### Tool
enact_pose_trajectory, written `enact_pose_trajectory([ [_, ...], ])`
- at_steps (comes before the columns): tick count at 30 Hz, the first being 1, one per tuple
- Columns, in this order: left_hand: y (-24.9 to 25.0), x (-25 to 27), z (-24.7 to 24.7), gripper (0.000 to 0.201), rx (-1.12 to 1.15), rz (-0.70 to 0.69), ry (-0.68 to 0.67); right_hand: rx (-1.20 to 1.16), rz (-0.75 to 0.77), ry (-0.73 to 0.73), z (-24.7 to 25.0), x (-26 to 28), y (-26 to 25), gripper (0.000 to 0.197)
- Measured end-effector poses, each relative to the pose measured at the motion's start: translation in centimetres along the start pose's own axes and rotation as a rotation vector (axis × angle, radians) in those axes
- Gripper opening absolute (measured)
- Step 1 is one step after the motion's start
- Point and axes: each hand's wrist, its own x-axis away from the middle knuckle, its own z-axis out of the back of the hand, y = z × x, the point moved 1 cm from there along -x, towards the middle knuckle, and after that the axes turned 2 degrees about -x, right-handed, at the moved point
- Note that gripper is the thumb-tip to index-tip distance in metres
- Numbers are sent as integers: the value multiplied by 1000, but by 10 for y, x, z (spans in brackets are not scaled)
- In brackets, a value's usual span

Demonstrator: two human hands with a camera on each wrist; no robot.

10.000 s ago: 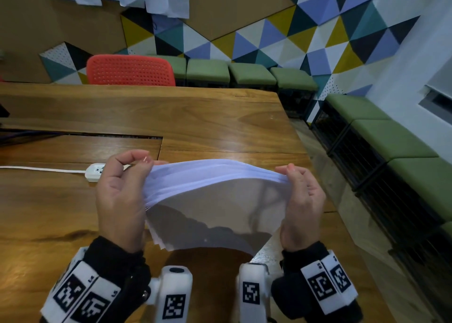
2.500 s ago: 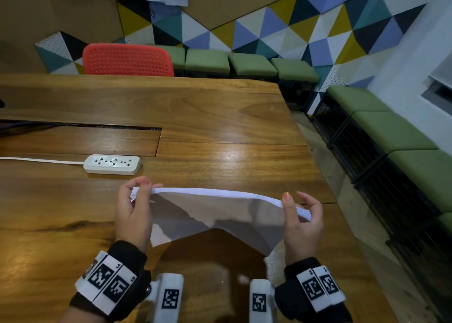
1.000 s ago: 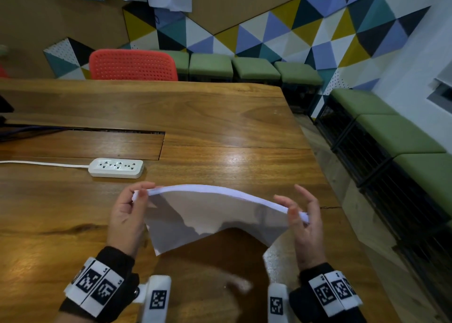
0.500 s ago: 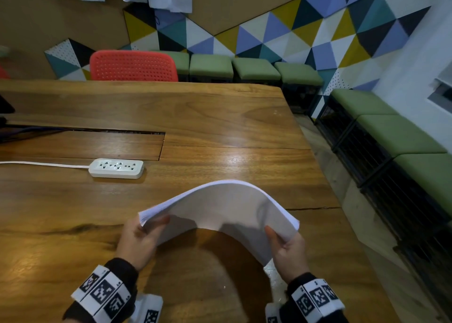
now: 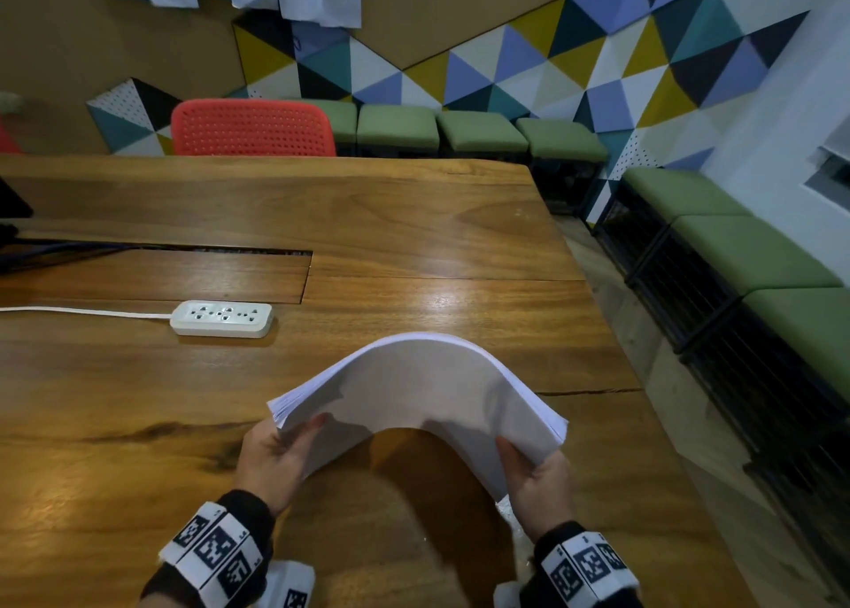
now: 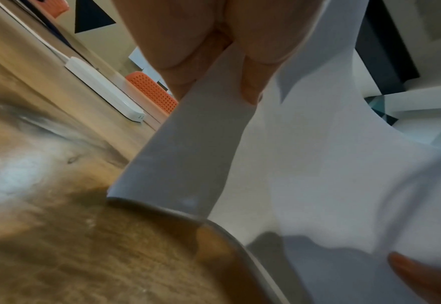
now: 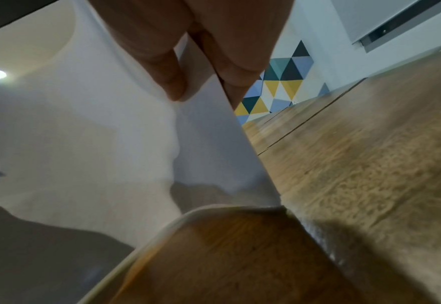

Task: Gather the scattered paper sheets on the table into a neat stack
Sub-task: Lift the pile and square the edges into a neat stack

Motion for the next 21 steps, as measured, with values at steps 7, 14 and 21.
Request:
enact_pose_trajectory([
  [7, 0, 1, -1, 20, -112, 0, -17, 74, -14, -2, 1, -5, -10, 11],
  [14, 13, 0, 5, 29, 190, 81, -178, 5, 89, 233, 19, -33, -55, 66],
  [21, 21, 9, -8, 76, 647, 145, -209, -622, -204, 63, -5, -23, -55, 86],
])
